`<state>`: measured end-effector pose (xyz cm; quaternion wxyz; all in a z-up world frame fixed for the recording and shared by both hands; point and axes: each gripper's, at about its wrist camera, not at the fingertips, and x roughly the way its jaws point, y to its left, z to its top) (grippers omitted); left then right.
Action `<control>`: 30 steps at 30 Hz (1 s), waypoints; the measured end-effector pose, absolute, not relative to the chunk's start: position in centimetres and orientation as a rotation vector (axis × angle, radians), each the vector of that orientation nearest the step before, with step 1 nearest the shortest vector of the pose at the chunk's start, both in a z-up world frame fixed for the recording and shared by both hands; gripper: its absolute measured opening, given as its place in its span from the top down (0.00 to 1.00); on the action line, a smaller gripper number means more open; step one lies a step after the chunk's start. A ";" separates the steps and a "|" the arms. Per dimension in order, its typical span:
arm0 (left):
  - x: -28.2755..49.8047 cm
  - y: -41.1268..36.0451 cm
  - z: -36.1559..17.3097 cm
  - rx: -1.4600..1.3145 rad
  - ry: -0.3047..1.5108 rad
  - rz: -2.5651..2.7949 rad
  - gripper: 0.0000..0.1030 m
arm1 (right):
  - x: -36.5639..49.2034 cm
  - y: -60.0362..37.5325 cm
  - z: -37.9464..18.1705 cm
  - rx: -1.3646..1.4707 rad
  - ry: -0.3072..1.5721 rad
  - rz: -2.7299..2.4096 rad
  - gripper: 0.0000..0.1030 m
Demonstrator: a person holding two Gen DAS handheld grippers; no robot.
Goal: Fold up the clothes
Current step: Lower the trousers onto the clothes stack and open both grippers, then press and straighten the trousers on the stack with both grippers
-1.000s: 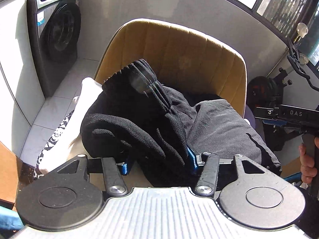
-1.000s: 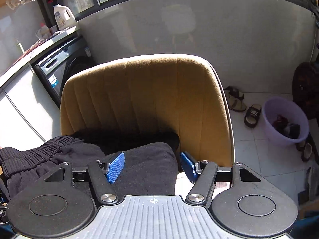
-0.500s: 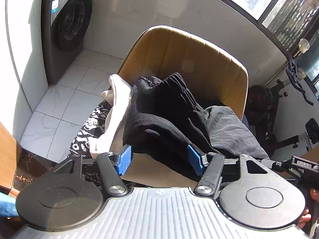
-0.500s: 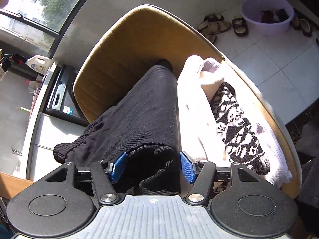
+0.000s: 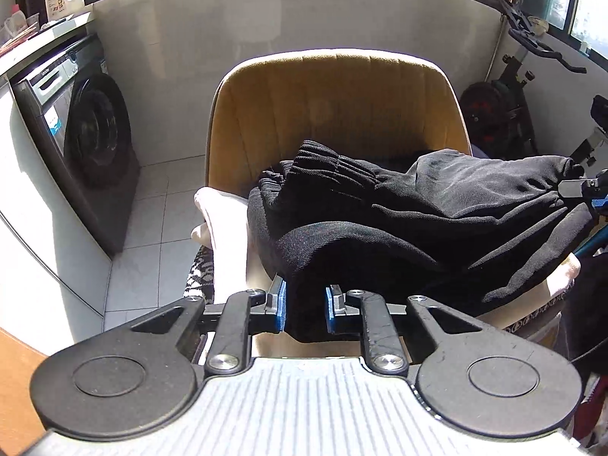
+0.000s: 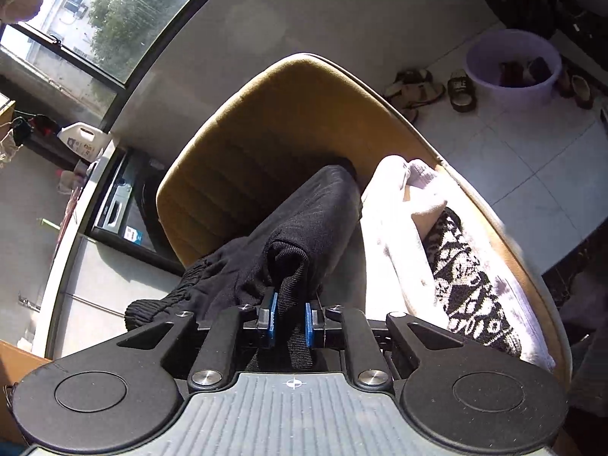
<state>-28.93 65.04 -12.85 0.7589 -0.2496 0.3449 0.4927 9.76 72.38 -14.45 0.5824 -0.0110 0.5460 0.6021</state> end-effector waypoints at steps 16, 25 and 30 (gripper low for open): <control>-29.4 65.7 -12.6 -0.535 0.810 1.020 0.54 | 5.4 71.8 -16.3 -0.355 1.049 1.371 0.55; -27.3 71.0 -8.4 -0.634 0.682 0.971 0.32 | 1.3 72.7 -12.8 -0.475 0.807 1.512 0.43; -24.3 73.9 -11.6 -0.633 0.804 0.960 0.32 | -3.3 73.0 -13.9 -0.669 0.657 1.618 0.43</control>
